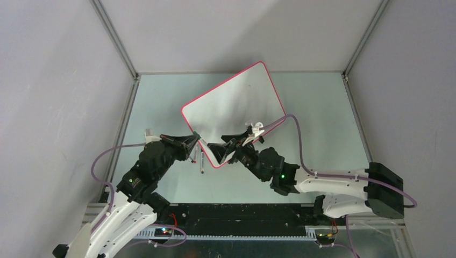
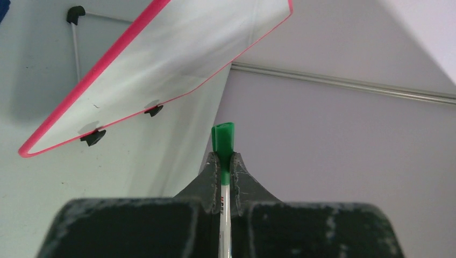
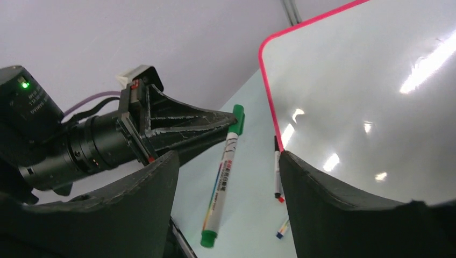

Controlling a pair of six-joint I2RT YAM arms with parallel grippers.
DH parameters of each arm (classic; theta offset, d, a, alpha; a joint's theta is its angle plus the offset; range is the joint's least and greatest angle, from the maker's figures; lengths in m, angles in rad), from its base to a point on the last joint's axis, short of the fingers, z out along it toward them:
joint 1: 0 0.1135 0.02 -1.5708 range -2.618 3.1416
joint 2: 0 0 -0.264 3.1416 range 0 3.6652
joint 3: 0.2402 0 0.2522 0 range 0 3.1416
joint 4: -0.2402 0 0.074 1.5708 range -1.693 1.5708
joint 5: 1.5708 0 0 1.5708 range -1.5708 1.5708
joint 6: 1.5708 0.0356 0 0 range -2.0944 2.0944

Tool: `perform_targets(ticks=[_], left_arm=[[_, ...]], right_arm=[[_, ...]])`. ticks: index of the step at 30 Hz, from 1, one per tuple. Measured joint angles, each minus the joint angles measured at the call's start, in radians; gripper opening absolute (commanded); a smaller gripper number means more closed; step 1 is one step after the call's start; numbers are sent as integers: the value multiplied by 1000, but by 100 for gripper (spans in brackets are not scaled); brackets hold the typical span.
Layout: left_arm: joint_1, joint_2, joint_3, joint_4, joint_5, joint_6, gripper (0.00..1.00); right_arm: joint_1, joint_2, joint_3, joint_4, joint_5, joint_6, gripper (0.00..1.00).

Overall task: Write a sentence on the whiteboard
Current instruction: Open the whiteboard marker at the center of the board.

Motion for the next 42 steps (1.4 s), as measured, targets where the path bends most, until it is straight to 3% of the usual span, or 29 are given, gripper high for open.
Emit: perform_targets(ticks=[11,20,22,24,34,42], left_arm=[[0,-10,0,12,0,-19,0],[0,-21,0,23,0,-19,0],[0,-23,0,25,-1,-19,0],[0,-24,0,26,-1,-19,0],[0,-33,0,26,-5,-18,0],[0,-45,0,26,-5,-18,0]], right_arm=[[11,133,104,-3,-4,94,51],[14,171,129,-43,-9,176,43],[14,174,134,-48,-8,197,32],[14,175,134,-51,-8,209,29],[14,190,153,-76,-8,258,41],[12,190,153,-77,-8,266,34]])
